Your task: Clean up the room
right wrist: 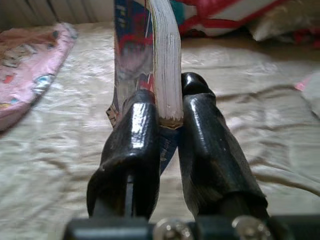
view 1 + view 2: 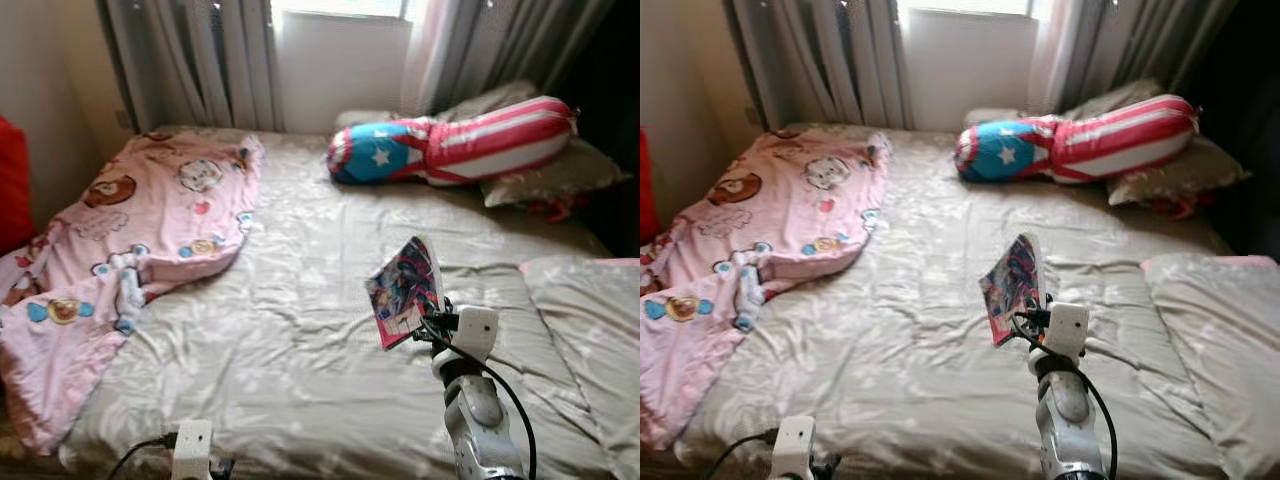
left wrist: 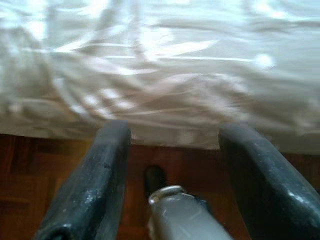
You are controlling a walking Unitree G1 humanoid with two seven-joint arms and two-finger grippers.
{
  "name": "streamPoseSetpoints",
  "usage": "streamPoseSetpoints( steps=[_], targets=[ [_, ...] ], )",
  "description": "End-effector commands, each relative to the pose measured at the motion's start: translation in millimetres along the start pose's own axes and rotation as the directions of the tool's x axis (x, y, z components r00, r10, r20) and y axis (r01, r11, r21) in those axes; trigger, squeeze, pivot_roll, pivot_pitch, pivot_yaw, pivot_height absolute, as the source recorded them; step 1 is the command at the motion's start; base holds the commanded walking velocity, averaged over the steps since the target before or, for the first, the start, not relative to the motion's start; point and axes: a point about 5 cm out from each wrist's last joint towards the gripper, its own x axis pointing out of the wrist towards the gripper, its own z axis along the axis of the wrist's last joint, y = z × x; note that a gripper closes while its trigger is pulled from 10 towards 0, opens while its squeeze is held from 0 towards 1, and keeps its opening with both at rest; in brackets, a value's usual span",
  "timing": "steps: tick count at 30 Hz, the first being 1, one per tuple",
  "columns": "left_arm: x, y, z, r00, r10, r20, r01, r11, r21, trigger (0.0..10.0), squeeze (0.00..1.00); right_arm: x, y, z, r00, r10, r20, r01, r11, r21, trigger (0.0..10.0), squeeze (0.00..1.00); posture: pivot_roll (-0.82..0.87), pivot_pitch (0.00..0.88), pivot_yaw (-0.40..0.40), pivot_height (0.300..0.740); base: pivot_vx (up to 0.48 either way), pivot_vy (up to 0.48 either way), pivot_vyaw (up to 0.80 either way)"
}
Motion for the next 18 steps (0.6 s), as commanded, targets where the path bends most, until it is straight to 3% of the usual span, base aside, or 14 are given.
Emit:
streamPoseSetpoints(
  steps=[1,4,18],
  targets=[
    [-0.8,-5.2,-5.4,1.000,-0.016,-0.021,0.016,1.000,0.014,10.0,0.00,5.3,-2.8,13.9,0.998,-0.012,0.062,0.012,1.000,0.004,10.0,0.00,-0.05,0.000,-0.044,0.739,0.000,-0.480,0.00],
    [-0.8,-5.1,-5.3,1.000,-0.015,-0.021,0.015,1.000,0.014,10.0,0.00,5.3,-2.7,13.7,0.998,-0.011,0.060,0.011,1.000,0.004,10.0,0.00,-0.05,0.000,-0.044,0.739,0.000,-0.459,0.00],
    [-1.9,-3.7,-8.0,1.000,-0.015,-0.020,0.015,1.000,-0.002,10.0,0.00,5.6,-2.4,11.0,0.999,-0.010,0.051,0.009,1.000,0.002,10.0,0.00,-0.05,0.000,-0.040,0.739,0.000,0.000,0.00]
  ],
)
